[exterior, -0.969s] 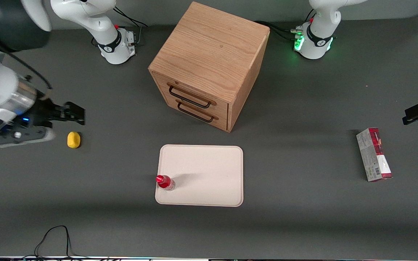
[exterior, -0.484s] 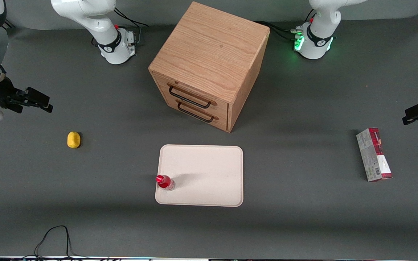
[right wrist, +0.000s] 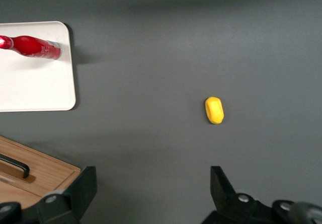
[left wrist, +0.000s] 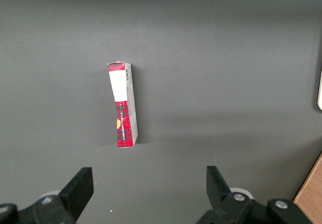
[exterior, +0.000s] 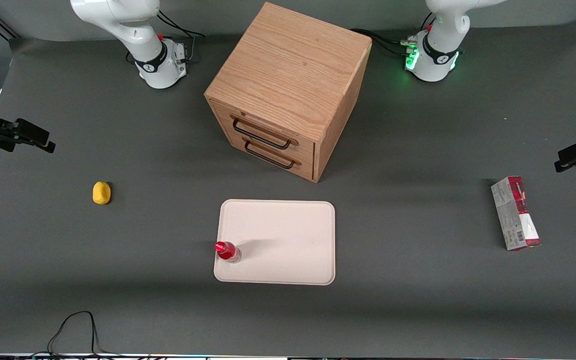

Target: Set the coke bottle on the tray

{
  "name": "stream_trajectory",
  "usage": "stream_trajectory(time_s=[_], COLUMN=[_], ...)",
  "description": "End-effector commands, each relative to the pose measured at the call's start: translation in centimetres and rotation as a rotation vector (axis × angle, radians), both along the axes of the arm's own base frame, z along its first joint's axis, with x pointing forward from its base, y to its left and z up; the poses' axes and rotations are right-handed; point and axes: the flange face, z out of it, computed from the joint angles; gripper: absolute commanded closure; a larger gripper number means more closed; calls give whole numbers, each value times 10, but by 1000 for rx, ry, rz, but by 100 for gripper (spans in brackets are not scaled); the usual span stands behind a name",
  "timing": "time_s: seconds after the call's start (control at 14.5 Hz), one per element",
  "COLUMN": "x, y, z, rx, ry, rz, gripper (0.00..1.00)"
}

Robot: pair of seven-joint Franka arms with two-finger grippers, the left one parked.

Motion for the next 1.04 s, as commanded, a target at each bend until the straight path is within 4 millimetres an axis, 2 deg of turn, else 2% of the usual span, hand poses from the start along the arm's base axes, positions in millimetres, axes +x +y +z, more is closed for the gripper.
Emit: stream_trajectory(time_s=[0.0, 0.14, 0.97], x=[-1, -1, -3], y=[1, 14, 9], z=[-1, 0, 0], rx=[-14, -22, -24], ry=[-10, -11, -3], rz=[48, 65, 53], gripper=[0, 0, 0])
